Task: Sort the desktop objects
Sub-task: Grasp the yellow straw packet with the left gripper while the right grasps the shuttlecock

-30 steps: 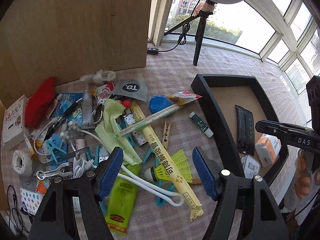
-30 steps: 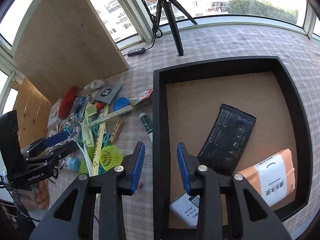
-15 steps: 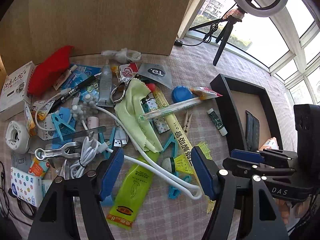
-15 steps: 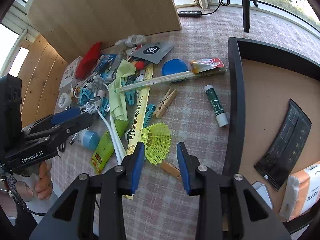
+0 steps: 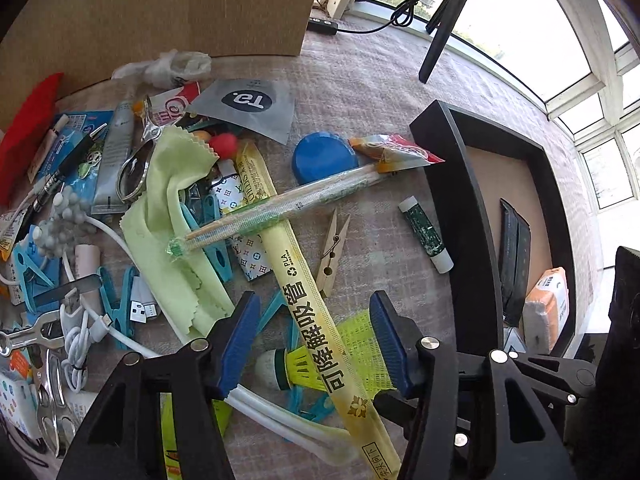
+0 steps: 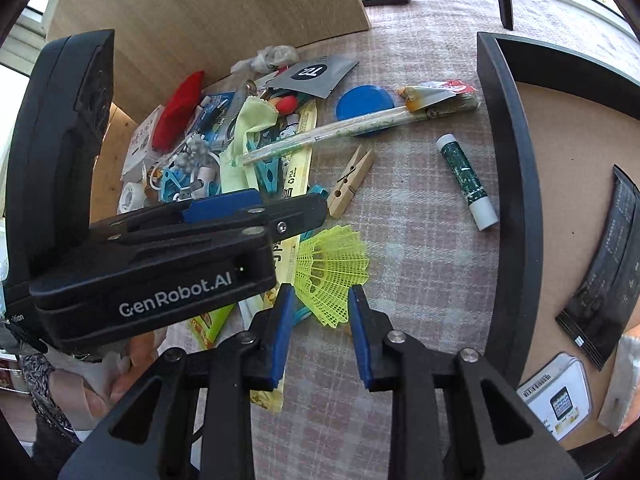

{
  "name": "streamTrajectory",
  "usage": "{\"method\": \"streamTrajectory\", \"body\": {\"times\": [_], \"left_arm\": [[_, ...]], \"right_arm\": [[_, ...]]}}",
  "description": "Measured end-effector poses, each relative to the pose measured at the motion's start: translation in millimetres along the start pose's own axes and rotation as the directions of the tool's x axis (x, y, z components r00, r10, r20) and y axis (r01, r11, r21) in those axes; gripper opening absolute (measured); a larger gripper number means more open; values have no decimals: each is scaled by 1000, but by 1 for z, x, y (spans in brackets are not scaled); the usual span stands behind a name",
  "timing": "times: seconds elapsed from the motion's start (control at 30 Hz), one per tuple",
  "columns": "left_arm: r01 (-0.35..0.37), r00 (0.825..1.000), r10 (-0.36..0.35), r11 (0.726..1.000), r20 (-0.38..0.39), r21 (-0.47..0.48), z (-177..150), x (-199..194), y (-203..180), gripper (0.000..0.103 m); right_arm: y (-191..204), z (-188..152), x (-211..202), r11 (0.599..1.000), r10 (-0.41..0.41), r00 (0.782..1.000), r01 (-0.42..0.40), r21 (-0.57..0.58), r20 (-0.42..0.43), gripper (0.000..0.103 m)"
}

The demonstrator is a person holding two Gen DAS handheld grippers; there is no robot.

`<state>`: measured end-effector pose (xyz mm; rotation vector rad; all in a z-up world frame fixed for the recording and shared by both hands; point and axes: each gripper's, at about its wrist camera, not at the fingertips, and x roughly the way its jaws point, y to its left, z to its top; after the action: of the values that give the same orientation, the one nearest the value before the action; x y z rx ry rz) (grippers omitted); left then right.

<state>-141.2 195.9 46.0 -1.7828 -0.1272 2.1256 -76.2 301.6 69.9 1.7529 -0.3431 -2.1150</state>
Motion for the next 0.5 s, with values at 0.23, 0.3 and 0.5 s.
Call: {"method": "streamTrajectory", "body": {"times": [0.23,0.3,0.5], "left_arm": [[1,1000,-2,1000,-26,-5,6,14,-3,42],[-1,1000,1,1000,-20,-10,7,15,-2,37],[14,1000,-14,1000,-3,-27,7,7,6,16]], "right_arm": [[4,4,10,1000,-6,1000,6,-9,-4,21],[5,5,11,1000,-1,1000,1,-7,-3,18],[6,6,10,1000,13,1000,-13,-1,6,6]]}}
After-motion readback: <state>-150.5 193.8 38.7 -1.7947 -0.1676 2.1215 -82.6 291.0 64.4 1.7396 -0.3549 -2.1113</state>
